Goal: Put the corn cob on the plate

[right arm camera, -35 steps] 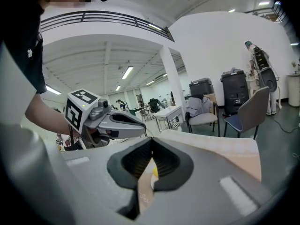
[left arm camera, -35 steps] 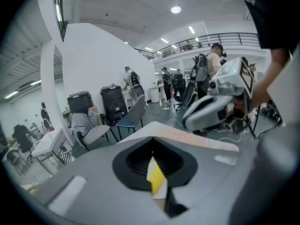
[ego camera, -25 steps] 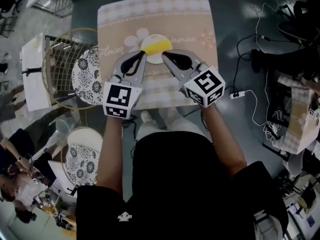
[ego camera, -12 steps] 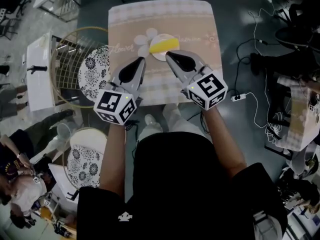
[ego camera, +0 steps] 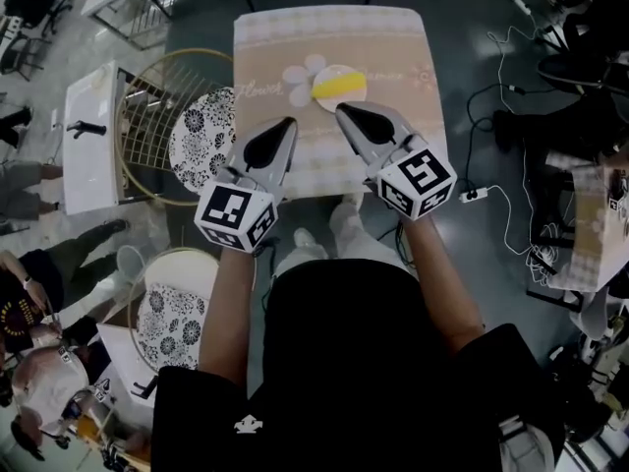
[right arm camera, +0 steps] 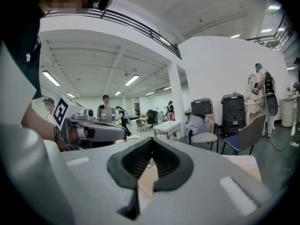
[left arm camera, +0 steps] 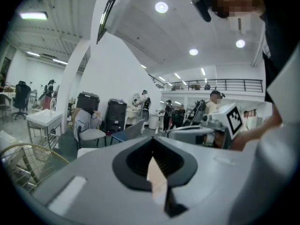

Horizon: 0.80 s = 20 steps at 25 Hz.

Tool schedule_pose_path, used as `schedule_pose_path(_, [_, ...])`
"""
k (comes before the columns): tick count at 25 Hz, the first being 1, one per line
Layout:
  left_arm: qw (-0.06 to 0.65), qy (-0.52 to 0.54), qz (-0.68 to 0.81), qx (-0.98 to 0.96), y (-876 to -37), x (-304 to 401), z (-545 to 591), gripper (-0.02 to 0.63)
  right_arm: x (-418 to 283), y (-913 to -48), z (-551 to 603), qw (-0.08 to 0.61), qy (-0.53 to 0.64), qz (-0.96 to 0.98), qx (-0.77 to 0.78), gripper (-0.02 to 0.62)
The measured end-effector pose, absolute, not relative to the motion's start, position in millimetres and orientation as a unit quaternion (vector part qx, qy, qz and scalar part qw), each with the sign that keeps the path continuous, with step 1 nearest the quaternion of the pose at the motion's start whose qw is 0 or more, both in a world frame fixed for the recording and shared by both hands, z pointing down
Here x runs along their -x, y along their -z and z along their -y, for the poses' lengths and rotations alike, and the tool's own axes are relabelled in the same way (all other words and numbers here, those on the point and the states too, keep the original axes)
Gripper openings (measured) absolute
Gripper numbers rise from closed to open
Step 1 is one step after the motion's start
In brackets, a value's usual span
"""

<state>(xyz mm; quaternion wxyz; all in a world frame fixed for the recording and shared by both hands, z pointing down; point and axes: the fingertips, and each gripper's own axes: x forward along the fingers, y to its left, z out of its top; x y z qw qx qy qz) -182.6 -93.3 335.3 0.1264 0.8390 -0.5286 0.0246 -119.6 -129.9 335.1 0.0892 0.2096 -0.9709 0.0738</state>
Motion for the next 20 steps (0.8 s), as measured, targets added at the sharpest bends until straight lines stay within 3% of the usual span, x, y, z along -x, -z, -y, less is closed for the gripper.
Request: schedule_pose_path(20, [0.059, -0.003, 0.517, -0.854, -281.9, 175.0, 7.3, 0.009, 104.2, -285.5, 30.5, 0.056, -0.026, 0.970, -0.235, 0.002])
